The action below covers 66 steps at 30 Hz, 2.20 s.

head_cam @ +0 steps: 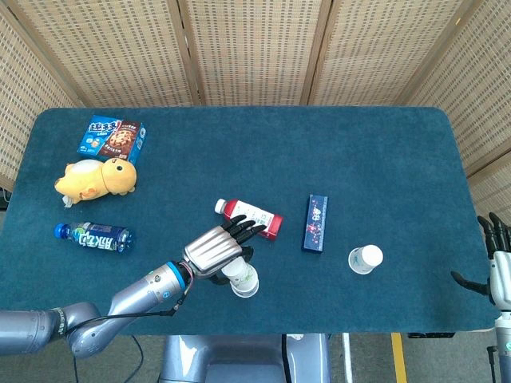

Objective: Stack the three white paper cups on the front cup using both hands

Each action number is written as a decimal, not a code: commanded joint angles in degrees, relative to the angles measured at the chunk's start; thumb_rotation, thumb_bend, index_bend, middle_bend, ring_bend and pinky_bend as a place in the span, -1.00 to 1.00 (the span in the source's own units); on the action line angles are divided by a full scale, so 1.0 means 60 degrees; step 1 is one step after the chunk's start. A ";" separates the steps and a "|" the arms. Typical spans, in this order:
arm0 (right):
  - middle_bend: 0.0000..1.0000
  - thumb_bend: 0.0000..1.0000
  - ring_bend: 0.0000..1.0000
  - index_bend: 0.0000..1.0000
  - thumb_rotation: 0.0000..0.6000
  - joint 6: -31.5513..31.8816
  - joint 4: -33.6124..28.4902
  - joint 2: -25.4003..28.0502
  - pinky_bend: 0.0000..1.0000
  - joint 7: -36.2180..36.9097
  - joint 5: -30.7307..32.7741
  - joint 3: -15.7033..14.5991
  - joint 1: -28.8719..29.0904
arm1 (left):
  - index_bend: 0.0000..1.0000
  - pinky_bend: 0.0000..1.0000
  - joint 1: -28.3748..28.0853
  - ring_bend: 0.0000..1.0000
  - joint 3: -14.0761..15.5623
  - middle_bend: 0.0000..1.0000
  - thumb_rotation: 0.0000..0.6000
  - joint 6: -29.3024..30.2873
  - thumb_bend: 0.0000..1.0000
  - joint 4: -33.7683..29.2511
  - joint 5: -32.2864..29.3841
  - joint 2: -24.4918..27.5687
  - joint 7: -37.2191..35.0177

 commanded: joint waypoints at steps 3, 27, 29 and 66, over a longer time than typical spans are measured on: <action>-1.00 -0.73 -1.00 -1.00 1.00 0.0007 0.0044 -0.0012 -1.00 0.0041 0.0046 0.0026 -0.0013 | -0.12 -0.98 -0.0219 -1.00 0.0047 -1.00 1.00 -0.0143 -0.58 0.0004 -0.0331 0.0013 0.0347; -1.00 -0.73 -1.00 -1.00 1.00 -0.0019 -0.0072 0.0045 -1.00 0.0094 -0.0072 -0.0028 -0.0016 | -0.50 -1.00 -0.0445 -1.00 0.0416 -1.00 1.00 0.0311 -0.61 -0.0255 -0.0961 -0.0112 0.1012; -1.00 -0.73 -1.00 -1.00 1.00 -0.0039 -0.0077 0.0045 -1.00 0.0104 -0.0095 -0.0043 -0.0008 | -0.51 -1.00 -0.0231 -1.00 0.0463 -1.00 1.00 0.0639 -0.61 -0.0349 -0.0806 -0.0003 0.0912; -1.00 -0.71 -1.00 -0.58 1.00 -0.1807 -0.2210 0.0260 -0.98 -0.2827 -0.0880 -0.0573 0.1392 | -0.66 -1.00 0.6918 -1.00 0.2932 -1.00 1.00 0.8524 -0.61 0.1007 0.3988 0.0993 -0.0163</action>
